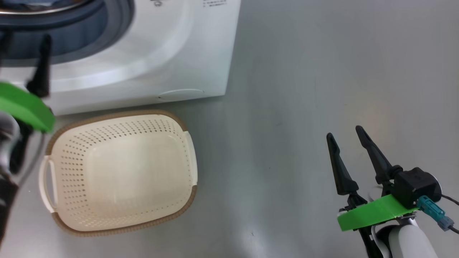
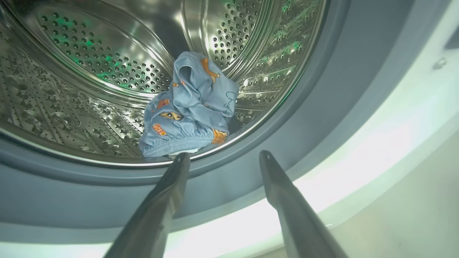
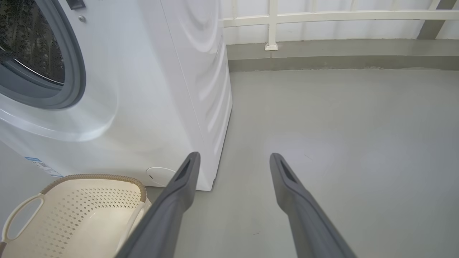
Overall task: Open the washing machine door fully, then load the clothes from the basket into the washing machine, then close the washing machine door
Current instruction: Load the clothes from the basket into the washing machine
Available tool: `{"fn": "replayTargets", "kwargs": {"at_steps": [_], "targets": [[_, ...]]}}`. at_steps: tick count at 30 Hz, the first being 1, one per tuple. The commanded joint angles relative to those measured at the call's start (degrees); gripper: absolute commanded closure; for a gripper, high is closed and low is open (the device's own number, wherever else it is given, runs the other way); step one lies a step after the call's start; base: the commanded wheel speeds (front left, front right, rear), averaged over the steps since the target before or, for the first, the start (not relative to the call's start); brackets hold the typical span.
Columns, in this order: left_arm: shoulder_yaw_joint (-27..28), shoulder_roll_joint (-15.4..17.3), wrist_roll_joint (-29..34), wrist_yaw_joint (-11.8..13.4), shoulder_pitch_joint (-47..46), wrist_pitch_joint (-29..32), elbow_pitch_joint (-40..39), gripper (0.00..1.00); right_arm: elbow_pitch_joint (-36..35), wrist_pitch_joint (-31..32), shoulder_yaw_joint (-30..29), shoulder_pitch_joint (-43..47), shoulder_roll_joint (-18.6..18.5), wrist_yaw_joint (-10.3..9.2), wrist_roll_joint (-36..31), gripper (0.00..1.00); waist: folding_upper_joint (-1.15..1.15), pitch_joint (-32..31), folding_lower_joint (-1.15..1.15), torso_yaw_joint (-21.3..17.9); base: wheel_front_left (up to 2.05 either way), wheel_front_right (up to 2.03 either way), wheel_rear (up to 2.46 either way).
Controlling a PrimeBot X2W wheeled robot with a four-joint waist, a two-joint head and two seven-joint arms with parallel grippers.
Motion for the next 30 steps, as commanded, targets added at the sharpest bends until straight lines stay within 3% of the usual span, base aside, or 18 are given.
{"fn": "replayTargets", "kwargs": {"at_steps": [1, 7, 15, 30], "targets": [[2.25, 3.55, -0.4, 1.42, 2.37, -0.73, -3.37, 0.0, -1.62, 0.45, 0.82, 1.78, -0.21, 0.57, -0.9, 0.0, 0.0, -1.61, 0.0, 1.23, 0.0, 0.0, 0.0], [2.33, 3.2, -0.1, 8.92, 15.44, -2.53, -16.74, 0.0, -2.57, 1.31, -0.03, 2.89, -0.21, 0.57, -1.25, 0.0, 0.0, -4.19, 0.0, 2.82, 0.0, 0.0, 0.0], [2.11, 1.31, 0.32, 14.87, 26.3, -4.7, -26.1, 0.0, -3.64, 1.88, -0.08, 4.12, -0.21, 0.57, -1.57, 0.0, 0.0, -8.55, 0.0, 3.69, 0.0, 0.0, 0.0], [4.08, -4.09, -0.23, 19.74, 40.56, -6.7, -31.81, 0.0, -5.64, 3.66, -0.36, 8.75, -0.21, 0.57, -0.96, 0.0, 0.0, -18.72, 0.0, 3.54, 0.0, 0.0, 0.0]]}}
